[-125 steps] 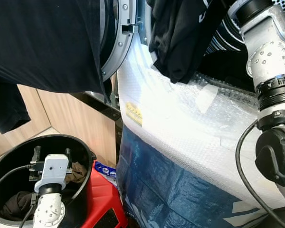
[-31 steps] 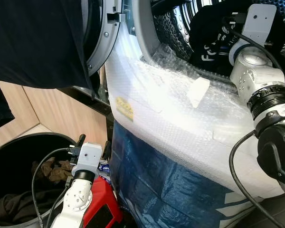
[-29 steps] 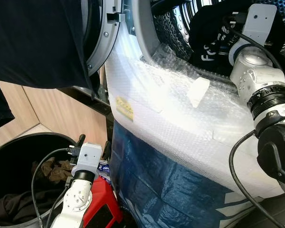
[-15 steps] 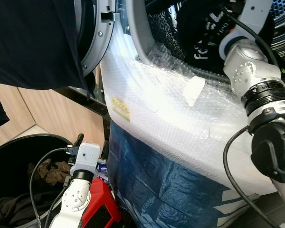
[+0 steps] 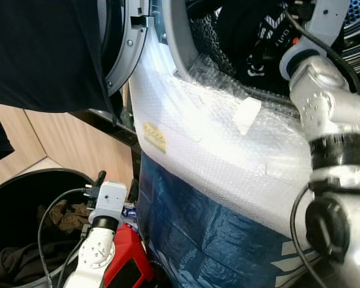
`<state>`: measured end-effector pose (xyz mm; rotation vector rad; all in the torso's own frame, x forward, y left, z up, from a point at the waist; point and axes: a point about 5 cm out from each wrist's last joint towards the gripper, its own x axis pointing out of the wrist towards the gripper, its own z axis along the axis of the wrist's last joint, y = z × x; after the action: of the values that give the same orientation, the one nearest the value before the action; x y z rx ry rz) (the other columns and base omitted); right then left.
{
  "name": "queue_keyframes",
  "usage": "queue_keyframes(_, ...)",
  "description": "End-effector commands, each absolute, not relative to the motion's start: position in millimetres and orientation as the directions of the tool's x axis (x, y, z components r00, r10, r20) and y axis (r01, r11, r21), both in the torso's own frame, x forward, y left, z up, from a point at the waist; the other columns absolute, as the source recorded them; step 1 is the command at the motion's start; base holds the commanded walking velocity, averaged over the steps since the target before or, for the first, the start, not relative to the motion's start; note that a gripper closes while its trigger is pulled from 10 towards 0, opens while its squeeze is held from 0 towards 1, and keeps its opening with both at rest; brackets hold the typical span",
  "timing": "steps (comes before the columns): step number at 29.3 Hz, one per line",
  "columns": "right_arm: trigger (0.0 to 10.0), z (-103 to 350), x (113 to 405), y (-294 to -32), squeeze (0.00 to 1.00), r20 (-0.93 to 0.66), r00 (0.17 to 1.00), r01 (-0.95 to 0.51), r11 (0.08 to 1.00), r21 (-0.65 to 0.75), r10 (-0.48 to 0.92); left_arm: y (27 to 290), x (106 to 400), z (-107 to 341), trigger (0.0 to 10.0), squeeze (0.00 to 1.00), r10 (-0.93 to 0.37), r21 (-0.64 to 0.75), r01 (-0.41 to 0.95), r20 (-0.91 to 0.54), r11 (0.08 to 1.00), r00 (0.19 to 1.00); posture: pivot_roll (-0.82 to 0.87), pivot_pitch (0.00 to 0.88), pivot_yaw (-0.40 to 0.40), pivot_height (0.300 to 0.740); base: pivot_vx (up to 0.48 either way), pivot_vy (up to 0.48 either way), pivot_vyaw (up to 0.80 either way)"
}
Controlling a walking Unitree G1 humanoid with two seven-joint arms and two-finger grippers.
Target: Clothes washing
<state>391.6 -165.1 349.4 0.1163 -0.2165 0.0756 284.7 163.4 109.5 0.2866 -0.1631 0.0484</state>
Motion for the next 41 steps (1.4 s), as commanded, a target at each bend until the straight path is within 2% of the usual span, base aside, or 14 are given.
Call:
queue_keyframes(1,10.0,354,377,-165,0.00,0.232,0.970,-0.103,0.990,0.099,0.078,163,283,106,10.0,0.00,0.033,0.273,-0.075,0.155,0.959,0.987,0.06,0.042,-0.098,0.740,0.000,0.000,0.00)
queue_keyframes(7,10.0,349,368,-164,0.00,0.223,0.969,-0.129,0.988,0.083,0.108,162,283,105,10.0,0.00,0.026,0.275,-0.067,0.151,0.959,0.988,0.06,0.032,-0.100,0.740,0.000,0.000,0.00)
queue_keyframes(14,10.0,359,398,-149,0.00,0.222,0.960,-0.202,0.972,0.122,0.171,159,287,105,10.0,0.00,0.037,0.259,-0.077,0.156,0.963,0.987,0.07,0.018,-0.109,0.740,0.000,0.000,0.00)
queue_keyframes(17,10.0,383,403,-120,0.00,0.281,0.876,-0.419,0.907,0.042,0.392,157,286,105,10.0,0.00,0.042,0.252,-0.080,0.154,0.964,0.987,0.07,0.014,-0.108,0.740,0.000,0.000,0.00)
queue_keyframes(19,10.0,390,408,-120,0.00,0.280,0.874,-0.419,0.908,0.017,0.398,156,287,106,10.0,0.00,0.046,0.244,-0.083,0.154,0.966,0.987,0.07,0.009,-0.099,0.740,0.000,0.000,0.00)
queue_keyframes(20,10.0,394,412,-129,0.00,0.279,0.902,-0.351,0.936,0.028,0.330,157,287,106,10.0,0.00,0.053,0.239,-0.090,0.158,0.967,0.986,0.07,0.004,-0.100,0.740,0.000,0.000,0.00)
queue_keyframes(21,10.0,400,417,-158,0.00,0.254,0.963,-0.123,0.987,0.099,0.094,157,288,108,10.0,0.00,0.058,0.232,-0.096,0.165,0.968,0.985,0.07,0.000,-0.106,0.740,0.000,0.000,0.00)
queue_keyframes(24,10.0,406,410,-216,0.00,0.229,0.918,0.293,0.942,0.161,-0.325,158,288,107,10.0,0.00,0.059,0.238,-0.097,0.162,0.966,0.985,0.09,0.001,-0.118,0.740,0.000,0.000,0.00)
queue_keyframes(29,10.0,398,416,-194,0.00,0.267,0.928,0.249,0.966,0.070,-0.259,158,288,108,10.0,0.00,0.065,0.233,-0.101,0.161,0.967,0.985,0.08,0.018,-0.111,0.740,0.000,0.000,0.00)
queue_keyframes(36,10.0,319,430,-167,0.00,0.045,0.983,0.168,0.970,0.175,-0.178,156,285,106,10.0,0.00,0.053,0.236,-0.088,0.150,0.968,0.987,0.07,0.029,-0.104,0.740,0.000,0.000,0.00)
queue_keyframes(37,10.0,317,431,-166,0.56,0.040,0.983,0.169,0.970,0.177,-0.178,157,285,106,10.0,0.00,0.053,0.237,-0.088,0.150,0.968,0.987,0.07,0.029,-0.104,0.740,0.000,0.000,0.00)
queue_keyframes(38,10.0,315,431,-164,0.56,0.038,0.983,0.169,0.971,0.168,-0.178,158,285,106,10.0,0.00,0.055,0.237,-0.090,0.150,0.967,0.987,0.08,0.034,-0.099,0.740,0.000,0.000,0.00)
queue_keyframes(39,10.0,313,431,-161,1.00,0.041,0.987,0.144,0.974,0.175,-0.153,160,284,106,10.0,0.00,0.057,0.243,-0.093,0.151,0.966,0.987,0.08,0.034,-0.099,0.740,0.000,0.000,0.00)
queue_keyframes(41,10.0,313,431,-160,1.00,0.053,0.988,0.131,0.972,0.193,-0.144,161,284,107,10.0,0.00,0.058,0.247,-0.095,0.153,0.964,0.986,0.08,0.034,-0.099,0.740,0.000,0.000,0.00)
